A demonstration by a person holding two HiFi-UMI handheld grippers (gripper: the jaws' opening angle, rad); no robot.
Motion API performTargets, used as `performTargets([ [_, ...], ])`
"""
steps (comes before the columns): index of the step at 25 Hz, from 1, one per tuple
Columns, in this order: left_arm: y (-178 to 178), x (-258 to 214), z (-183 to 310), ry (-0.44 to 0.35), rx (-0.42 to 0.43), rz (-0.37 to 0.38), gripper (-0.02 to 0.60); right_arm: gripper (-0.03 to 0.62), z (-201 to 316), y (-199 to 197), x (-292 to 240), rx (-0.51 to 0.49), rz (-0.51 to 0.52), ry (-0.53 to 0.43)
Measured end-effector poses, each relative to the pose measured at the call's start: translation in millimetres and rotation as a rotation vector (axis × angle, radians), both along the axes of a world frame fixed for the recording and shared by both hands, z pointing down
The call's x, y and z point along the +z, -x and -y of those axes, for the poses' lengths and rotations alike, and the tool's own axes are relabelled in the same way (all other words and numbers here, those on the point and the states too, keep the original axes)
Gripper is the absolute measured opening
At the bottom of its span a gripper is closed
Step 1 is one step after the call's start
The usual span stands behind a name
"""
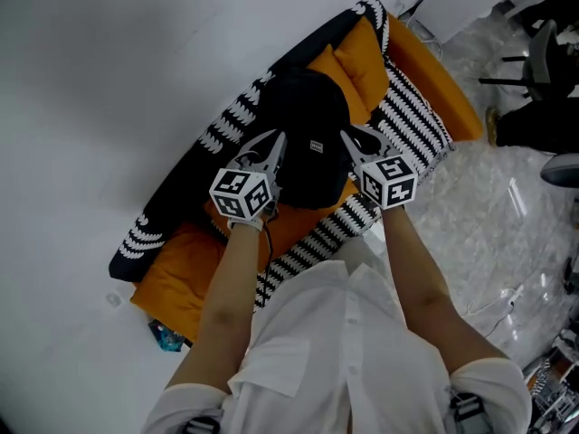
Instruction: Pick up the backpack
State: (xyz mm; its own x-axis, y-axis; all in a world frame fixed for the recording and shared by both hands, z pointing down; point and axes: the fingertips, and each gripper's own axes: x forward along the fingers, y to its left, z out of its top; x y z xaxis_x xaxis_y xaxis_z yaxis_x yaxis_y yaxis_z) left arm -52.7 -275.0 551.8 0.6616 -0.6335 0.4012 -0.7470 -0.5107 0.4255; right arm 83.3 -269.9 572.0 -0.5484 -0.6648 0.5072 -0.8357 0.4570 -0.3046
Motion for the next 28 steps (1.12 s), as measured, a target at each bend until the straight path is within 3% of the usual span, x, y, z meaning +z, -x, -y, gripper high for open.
performTargets([
  [2,2,6,5,0.011,-0.008,-0.005,0.026,0.084,5,1,8,-0.002,-0.007,0.012],
  [15,16,66,21,0.106,0.004,0.068,0.026,0.101,24,2,53,0.007,-0.033,0.081],
  [28,12,107,34,0.151,0.039,0.132,0.032,0.179,29,-10,97,0.025,-0.079,0.145],
])
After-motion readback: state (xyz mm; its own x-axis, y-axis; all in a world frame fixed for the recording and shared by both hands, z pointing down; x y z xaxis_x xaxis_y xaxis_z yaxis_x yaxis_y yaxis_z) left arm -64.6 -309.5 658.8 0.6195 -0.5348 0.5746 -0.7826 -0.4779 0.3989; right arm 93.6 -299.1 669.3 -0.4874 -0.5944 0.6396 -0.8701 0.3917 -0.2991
